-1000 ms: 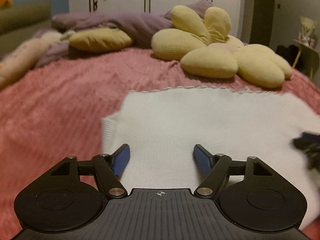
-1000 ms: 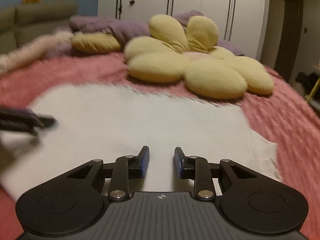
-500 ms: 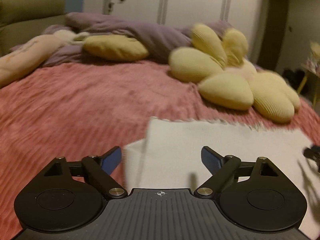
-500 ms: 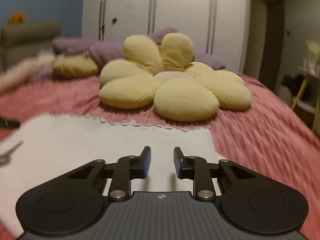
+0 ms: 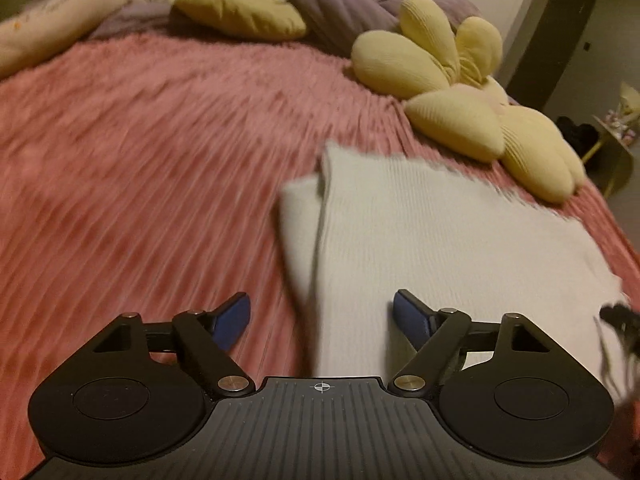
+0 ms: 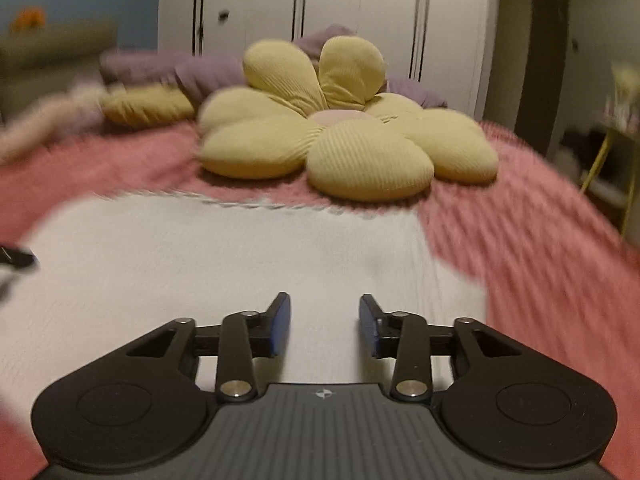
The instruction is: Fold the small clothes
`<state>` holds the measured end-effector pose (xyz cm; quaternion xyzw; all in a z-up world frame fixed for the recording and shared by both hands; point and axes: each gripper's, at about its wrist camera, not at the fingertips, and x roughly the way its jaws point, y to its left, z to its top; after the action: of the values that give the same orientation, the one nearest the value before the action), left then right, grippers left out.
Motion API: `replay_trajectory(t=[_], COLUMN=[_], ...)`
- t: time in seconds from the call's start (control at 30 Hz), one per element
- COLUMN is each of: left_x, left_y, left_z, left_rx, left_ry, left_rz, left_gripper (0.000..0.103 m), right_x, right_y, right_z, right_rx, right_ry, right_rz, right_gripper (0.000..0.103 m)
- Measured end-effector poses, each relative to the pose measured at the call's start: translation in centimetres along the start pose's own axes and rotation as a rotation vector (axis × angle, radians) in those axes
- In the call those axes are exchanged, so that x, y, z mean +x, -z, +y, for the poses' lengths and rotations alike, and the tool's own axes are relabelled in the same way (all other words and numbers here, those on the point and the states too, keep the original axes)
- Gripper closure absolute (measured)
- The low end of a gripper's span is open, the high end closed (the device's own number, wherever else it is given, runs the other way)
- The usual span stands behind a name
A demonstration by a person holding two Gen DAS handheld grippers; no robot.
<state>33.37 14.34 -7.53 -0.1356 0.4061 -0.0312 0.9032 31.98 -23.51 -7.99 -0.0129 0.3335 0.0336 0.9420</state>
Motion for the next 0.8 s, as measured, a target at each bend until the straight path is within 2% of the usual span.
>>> replay_trajectory(t=[0.1, 0.13, 0.27, 0.33, 0.37, 0.43, 0.53, 0.6, 0.63, 0.67, 0.73, 0.8], left_x=[-1.0, -1.1, -1.1, -0.4, 0.1, 0.7, 1.2, 1.4, 1.5, 1.5, 1.3, 1.1], left_y=[1.0, 1.0, 0.6, 0.4, 0.4, 0.5, 0.2, 0.0, -0.2, -0.4, -0.6, -0.6], left_z=[1.3, 1.3, 1.6, 2.0, 2.5, 3.2, 3.3, 3.2, 3.3, 3.3, 3.3, 2.9], left_rx=[-0.057, -0.065, -0.124, -0.161, -0.192, -0.267, -0.287, -0.285, -0.285, -0.29, -0.288, -0.251], left_ry=[0.078, 0.092, 0.18, 0.19, 0.196, 0.22, 0.232, 0.235, 0.236, 0.241, 0.26, 0.252], left_rz=[0.039, 0.044, 0.083, 0.103, 0.113, 0.116, 0.119, 0.126, 0.131, 0.134, 0.131, 0.115], left_gripper=[0.021, 0.025, 0.056, 0.053, 0.05, 0.049, 0.051, 0.057, 0.063, 0.074, 0.077, 0.077], right_x=[-4.0, -5.0, -7.2, -7.5, -7.6, -7.7, -7.6, -7.7, -7.7, -7.6, -7.4, -7.0], right_y=[3.0, 4.0, 6.5, 6.3, 6.1, 5.8, 5.7, 5.8, 5.7, 5.6, 5.2, 4.8], right_z=[0.3, 0.4, 0.1, -0.1, -0.1, -0.1, 0.1, 0.3, 0.5, 0.5, 0.7, 1.3], right_rx=[0.047, 0.061, 0.123, 0.136, 0.139, 0.142, 0.145, 0.137, 0.136, 0.142, 0.156, 0.144], right_ry=[-0.036, -0.038, -0.02, -0.022, -0.027, -0.034, -0.05, -0.053, -0.054, -0.057, -0.065, -0.073], right_rz=[-0.001, -0.001, 0.02, 0.026, 0.028, 0.033, 0.043, 0.043, 0.039, 0.037, 0.031, 0.031], right_gripper=[0.053, 0.051, 0.05, 0.05, 0.05, 0.05, 0.05, 0.05, 0.051, 0.052, 0.059, 0.071])
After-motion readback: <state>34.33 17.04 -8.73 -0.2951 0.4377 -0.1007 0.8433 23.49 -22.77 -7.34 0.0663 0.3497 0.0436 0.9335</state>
